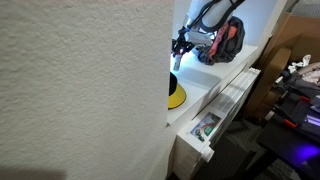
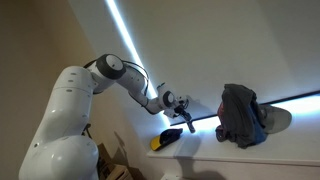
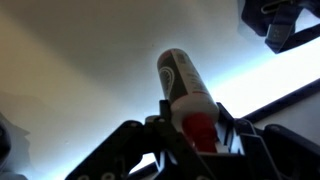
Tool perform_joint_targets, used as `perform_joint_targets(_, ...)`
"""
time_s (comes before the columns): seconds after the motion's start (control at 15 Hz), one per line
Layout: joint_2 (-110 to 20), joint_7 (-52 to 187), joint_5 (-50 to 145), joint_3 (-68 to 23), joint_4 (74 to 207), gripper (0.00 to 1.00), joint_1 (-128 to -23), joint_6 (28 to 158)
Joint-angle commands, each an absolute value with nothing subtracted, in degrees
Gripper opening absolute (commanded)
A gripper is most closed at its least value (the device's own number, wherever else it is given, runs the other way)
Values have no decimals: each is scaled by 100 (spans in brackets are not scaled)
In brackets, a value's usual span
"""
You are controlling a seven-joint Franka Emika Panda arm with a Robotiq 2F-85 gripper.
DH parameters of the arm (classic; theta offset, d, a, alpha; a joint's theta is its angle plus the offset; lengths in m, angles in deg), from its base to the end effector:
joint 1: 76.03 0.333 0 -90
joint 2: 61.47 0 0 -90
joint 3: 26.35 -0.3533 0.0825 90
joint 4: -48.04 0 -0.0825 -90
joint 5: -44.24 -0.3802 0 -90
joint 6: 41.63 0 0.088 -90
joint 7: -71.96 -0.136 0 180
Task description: Move the white bottle to the left
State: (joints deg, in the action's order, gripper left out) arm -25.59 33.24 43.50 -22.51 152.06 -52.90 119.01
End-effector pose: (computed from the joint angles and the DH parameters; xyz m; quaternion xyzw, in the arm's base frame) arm 0.6709 0.2399 0.2381 -0.9700 0.1618 -0.1653 0.0745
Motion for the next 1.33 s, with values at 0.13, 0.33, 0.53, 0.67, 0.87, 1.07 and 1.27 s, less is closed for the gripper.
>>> perform_joint_targets(0.13,-3100,2451,5017,-1118,15545,21,-4341,12439)
perform_joint_targets(0.33,-3518,2060,5738,-343,15410,21,-3683,12349)
perform_joint_targets(0.53,-4017,1940,6195,-349,15290,21,-3596,12075)
perform_joint_targets(0.67,-4156,1699,6352,51,15151,21,-3230,11992)
perform_joint_targets(0.87,-4455,1479,6438,246,15099,21,-3058,11615)
perform_joint_targets(1.07,-4920,2474,5555,-1351,15260,21,-4201,10866)
perform_joint_targets(1.27,-4870,3005,4836,-2373,15108,21,-4815,10032)
